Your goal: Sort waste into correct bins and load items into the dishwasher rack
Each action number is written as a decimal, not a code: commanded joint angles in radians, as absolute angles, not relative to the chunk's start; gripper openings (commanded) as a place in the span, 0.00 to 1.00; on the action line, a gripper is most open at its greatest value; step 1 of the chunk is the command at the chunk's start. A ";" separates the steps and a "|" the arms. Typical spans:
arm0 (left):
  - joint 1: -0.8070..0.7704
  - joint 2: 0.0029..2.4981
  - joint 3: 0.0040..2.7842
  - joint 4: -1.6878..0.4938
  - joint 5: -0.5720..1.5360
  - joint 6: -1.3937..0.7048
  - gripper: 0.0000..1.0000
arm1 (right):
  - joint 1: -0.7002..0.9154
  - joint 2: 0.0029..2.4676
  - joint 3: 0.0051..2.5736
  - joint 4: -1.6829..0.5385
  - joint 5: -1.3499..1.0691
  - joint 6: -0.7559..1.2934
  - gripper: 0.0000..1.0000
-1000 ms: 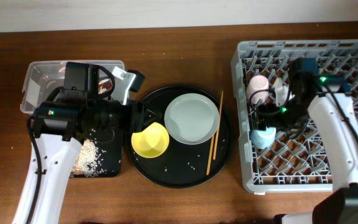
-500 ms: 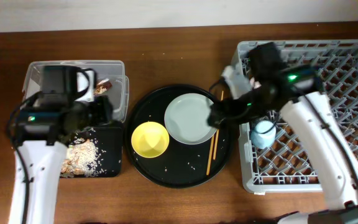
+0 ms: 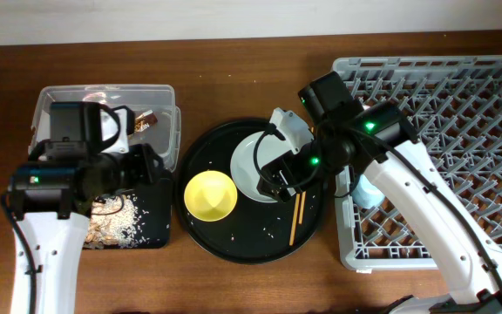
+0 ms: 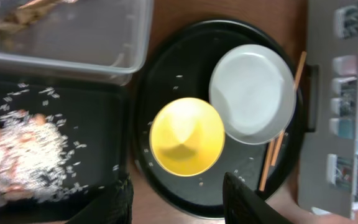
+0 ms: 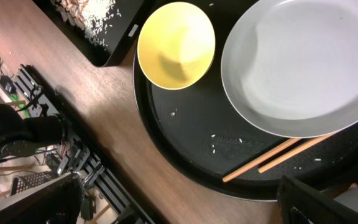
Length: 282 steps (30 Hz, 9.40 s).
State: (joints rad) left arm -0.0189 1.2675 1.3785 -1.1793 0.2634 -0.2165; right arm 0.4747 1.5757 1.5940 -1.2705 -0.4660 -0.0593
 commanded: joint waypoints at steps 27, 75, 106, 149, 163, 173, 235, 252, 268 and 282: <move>-0.273 1.392 1.221 -1.040 0.134 -0.303 0.46 | 0.470 1.578 1.607 -1.280 -0.434 -0.063 0.99; -0.273 1.558 0.850 -0.600 -0.004 -0.367 0.22 | 0.470 1.578 1.607 -1.286 -0.434 -0.063 0.98; -0.273 1.318 0.961 -0.683 0.432 -0.366 0.00 | 0.472 1.578 1.607 -1.237 -0.175 0.197 0.73; -0.485 1.318 1.031 -0.705 0.148 -0.451 0.00 | 0.590 1.691 1.524 -1.177 -0.093 0.197 0.25; -0.485 1.318 1.031 -0.708 0.149 -0.451 0.00 | 0.597 1.691 1.482 -1.125 -0.101 0.197 0.12; -0.485 1.318 1.031 -0.709 0.166 -0.451 0.30 | 0.597 1.691 1.482 -1.135 -0.100 0.197 0.04; -0.480 0.858 1.176 -0.870 -0.322 -0.395 0.99 | -0.421 1.813 1.482 -0.056 0.869 -0.494 0.04; -0.480 0.858 1.176 -0.870 -0.322 -0.395 0.99 | -0.307 2.000 1.482 0.043 0.836 -0.599 0.04; -0.480 0.858 1.176 -0.870 -0.322 -0.395 0.99 | -0.249 2.003 1.480 0.070 0.824 -0.775 0.04; -0.480 0.858 1.176 -0.870 -0.322 -0.395 0.99 | -0.234 2.004 1.477 0.023 0.823 -0.849 0.04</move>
State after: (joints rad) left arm -0.4831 0.8619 1.1645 -0.8719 -0.3046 -0.4076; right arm -0.2512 2.0006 1.4788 0.0364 0.8181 -0.8440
